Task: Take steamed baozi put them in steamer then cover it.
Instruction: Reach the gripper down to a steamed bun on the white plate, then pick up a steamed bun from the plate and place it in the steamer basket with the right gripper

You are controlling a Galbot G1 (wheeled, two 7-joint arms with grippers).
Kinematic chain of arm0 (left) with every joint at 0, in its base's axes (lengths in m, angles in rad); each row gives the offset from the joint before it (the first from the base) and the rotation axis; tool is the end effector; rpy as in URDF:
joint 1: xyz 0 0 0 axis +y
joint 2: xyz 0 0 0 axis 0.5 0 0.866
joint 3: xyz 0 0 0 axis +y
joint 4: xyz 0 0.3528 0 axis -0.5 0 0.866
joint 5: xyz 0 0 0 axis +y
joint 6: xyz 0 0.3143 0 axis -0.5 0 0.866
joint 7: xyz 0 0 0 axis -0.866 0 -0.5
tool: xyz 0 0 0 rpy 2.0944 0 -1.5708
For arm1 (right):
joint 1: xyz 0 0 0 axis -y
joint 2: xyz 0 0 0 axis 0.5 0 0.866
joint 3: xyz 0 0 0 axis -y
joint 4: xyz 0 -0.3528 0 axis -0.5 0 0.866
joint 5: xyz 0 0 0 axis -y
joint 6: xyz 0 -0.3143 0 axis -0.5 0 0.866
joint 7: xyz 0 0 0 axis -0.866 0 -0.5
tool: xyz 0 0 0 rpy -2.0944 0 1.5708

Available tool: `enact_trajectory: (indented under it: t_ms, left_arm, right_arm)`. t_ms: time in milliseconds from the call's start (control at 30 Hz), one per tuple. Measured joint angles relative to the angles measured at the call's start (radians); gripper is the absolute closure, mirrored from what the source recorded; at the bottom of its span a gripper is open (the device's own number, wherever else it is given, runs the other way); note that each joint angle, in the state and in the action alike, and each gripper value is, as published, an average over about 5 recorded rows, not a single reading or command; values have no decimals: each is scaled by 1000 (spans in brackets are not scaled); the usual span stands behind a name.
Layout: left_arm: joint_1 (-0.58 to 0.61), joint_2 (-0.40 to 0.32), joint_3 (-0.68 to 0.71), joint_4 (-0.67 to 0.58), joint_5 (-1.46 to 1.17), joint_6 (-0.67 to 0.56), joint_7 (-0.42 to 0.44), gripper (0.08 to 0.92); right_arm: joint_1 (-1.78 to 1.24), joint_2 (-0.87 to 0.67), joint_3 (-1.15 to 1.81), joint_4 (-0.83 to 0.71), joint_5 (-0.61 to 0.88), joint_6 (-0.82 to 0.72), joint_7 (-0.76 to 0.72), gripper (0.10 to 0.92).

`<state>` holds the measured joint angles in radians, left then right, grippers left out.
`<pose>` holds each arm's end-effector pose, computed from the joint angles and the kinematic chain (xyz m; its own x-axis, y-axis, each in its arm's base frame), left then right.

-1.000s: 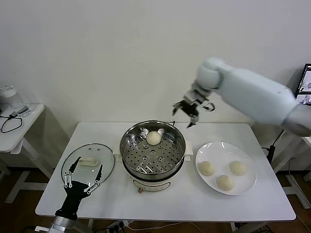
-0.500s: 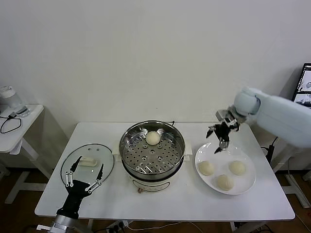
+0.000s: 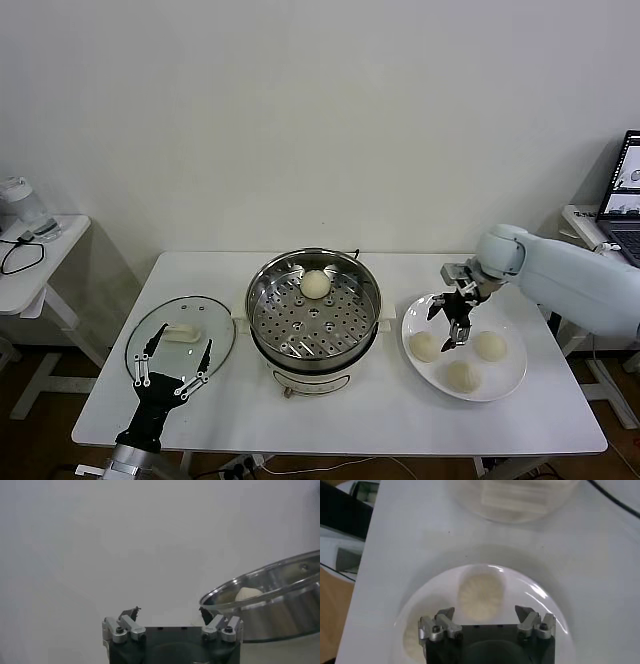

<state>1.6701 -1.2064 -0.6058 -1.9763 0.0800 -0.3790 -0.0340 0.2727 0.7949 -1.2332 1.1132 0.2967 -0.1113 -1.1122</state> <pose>0.1140 0.1037 -0.3347 -0.9704 0.1939 -0.1442 0.1211 0.9067 0.4040 0.5150 -0.1465 -0.1858 0.0171 -0.2275 0.9736 -0.9919 -0.1263 -0.0121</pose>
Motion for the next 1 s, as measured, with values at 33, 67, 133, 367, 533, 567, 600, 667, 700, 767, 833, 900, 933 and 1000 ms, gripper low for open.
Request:
enact_trajectory:
  t_ms: [33, 67, 133, 367, 533, 567, 600, 667, 700, 767, 833, 900, 933, 1000]
  left_arm:
    - [0, 0, 0, 1, 0, -1, 0, 177]
    - [0, 0, 0, 2, 0, -1, 0, 177]
    - [-1, 0, -1, 4, 0, -2, 0, 177]
    - [-2, 1, -3, 7, 0, -4, -1, 177]
    - [-2, 0, -4, 8, 0, -4, -1, 177]
    - [-2, 0, -4, 8, 0, -5, -1, 177]
    - [-2, 0, -4, 8, 0, -5, -1, 177]
    - [-2, 0, -5, 8, 0, -5, -1, 177]
    - [-2, 0, -5, 8, 0, -5, -2, 177]
    - [-2, 0, -5, 8, 0, -5, -2, 177]
    - [-3, 0, -4, 7, 0, -5, -2, 177]
    - [-3, 2, -3, 6, 0, -5, -2, 177]
    - [-4, 3, -2, 5, 0, -5, -2, 177]
    - [-7, 5, 1, 4, 0, -4, -3, 177]
  right_arm:
    - [-6, 4, 2, -4, -2, 0, 3, 203]
    - [-12, 8, 4, -8, -3, -1, 5, 203]
    - [-23, 17, 8, -16, -8, -1, 9, 203]
    - [-53, 42, 14, -34, -26, -2, 16, 221]
    - [-60, 46, 19, -38, -37, -3, 19, 297]
    - [-61, 46, 19, -38, -39, -3, 20, 306]
    - [-60, 45, 19, -37, -41, -3, 20, 315]
    - [-57, 43, 17, -34, -43, -3, 19, 331]
    - [-54, 41, 16, -31, -43, -4, 18, 335]
    - [-42, 35, 11, -22, -44, -4, 14, 342]
    - [-23, 29, 6, -12, -45, -4, 6, 345]
    - [3, 27, -1, -2, -45, -3, -7, 346]
    - [19, 28, -6, 3, -44, -2, -15, 346]
    - [60, 32, -17, 10, -39, -1, -36, 347]
